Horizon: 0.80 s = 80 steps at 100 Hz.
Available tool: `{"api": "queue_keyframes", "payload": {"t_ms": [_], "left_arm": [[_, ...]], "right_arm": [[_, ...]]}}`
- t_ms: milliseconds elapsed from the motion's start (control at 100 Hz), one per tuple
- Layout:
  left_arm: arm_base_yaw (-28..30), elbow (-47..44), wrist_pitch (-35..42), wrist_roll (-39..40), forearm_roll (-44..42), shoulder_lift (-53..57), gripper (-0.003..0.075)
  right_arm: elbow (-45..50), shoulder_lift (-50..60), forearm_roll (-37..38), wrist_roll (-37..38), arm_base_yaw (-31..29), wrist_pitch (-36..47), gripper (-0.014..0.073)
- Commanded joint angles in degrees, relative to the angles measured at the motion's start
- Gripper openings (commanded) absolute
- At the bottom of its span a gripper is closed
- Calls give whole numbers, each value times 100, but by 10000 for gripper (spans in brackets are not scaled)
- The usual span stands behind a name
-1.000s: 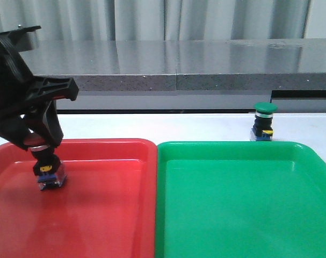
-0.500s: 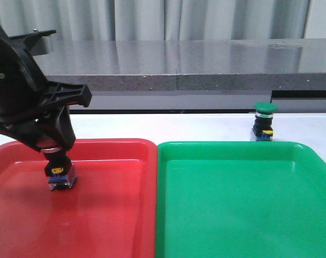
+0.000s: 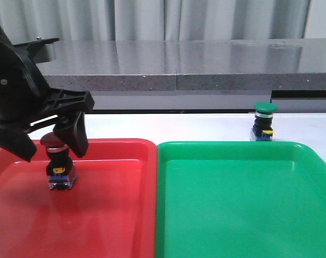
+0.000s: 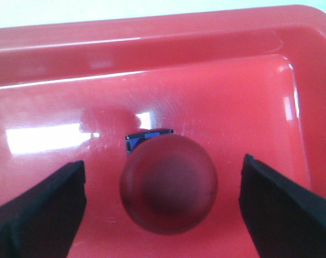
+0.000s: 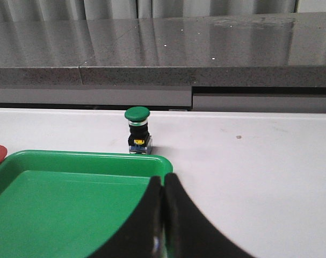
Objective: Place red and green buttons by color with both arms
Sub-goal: 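Open the left gripper and raise it away from the button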
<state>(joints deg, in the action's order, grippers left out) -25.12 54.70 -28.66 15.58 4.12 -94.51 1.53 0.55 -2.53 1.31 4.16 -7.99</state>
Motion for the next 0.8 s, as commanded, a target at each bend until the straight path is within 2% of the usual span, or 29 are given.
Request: {"api": "queue_keyframes", "payload": {"t_ms": [0,190,550,790], "left_arm": [[-52,123,193,62,-16,298,570],[30,133,457,62,-201,743,570],[977,123,763,62,-709,1989,568],[1052,-163,803,62,-1074,2855,568]], "right_arm": [[-80,106,49,-17,-21,495,-67],[-80,106,49,-17,-21,495,-67],[-80,106,49,-17,-21,495,-67],[-80,106,49,-17,-21,495,-67]]}}
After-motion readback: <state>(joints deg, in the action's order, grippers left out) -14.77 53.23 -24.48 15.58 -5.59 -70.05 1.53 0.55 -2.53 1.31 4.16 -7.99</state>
